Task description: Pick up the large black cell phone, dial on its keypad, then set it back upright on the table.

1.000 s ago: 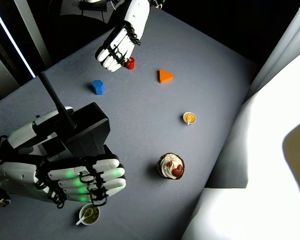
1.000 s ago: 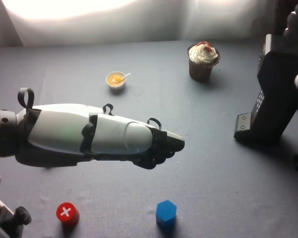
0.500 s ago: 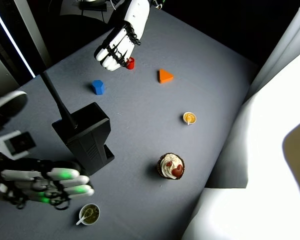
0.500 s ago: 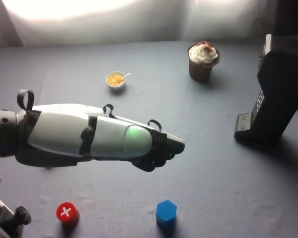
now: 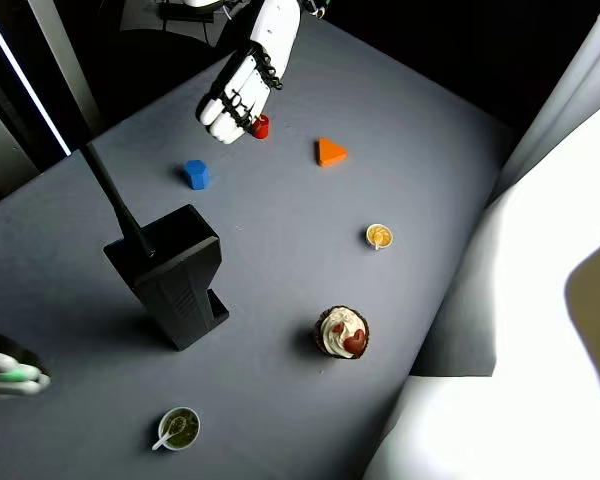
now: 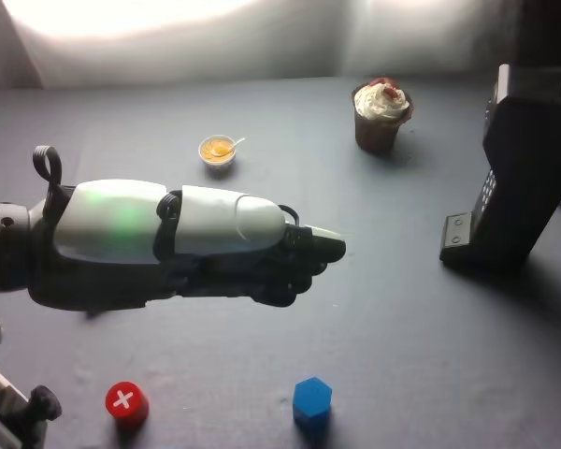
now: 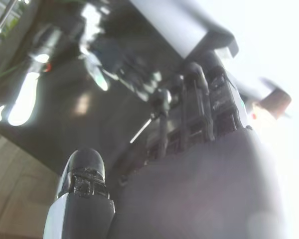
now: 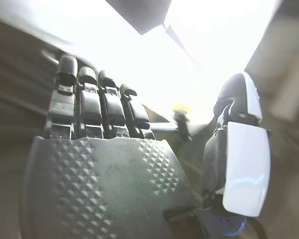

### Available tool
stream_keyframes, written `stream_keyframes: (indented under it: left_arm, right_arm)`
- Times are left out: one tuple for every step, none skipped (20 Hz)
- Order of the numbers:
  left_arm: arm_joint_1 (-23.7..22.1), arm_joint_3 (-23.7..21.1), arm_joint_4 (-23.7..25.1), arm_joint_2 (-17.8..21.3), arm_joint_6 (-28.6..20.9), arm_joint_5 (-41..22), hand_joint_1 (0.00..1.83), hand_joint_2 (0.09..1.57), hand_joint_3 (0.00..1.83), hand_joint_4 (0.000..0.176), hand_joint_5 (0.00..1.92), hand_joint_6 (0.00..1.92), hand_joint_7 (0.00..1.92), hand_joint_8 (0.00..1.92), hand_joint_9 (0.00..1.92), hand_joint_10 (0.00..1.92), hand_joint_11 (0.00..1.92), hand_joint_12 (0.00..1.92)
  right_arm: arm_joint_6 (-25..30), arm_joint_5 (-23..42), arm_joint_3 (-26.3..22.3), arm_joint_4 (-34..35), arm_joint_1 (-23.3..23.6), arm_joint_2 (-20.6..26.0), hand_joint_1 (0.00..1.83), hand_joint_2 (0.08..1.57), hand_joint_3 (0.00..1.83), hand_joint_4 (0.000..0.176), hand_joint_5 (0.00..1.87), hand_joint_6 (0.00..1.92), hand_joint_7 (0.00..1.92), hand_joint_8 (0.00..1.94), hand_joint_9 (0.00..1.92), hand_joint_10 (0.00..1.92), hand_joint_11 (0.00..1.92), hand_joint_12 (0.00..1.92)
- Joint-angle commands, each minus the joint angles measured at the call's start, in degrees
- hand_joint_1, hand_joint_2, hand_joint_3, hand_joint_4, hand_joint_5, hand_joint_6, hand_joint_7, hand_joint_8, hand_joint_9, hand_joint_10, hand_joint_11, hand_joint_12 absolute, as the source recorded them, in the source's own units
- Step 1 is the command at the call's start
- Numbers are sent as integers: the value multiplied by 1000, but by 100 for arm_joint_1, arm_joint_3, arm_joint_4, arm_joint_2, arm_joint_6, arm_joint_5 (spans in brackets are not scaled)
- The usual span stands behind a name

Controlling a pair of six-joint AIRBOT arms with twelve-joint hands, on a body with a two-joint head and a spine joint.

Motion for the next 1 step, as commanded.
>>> stream_keyframes:
  left_arm:
    - [-94, -4, -360, 36, -21, -411, 0, 1199, 1, 29, 204, 10, 144, 7, 125, 3, 0, 371]
  right_arm:
    - [122, 751, -108, 300, -98, 131, 488, 957, 2, 55, 32, 1, 73, 1, 69, 0, 0, 339]
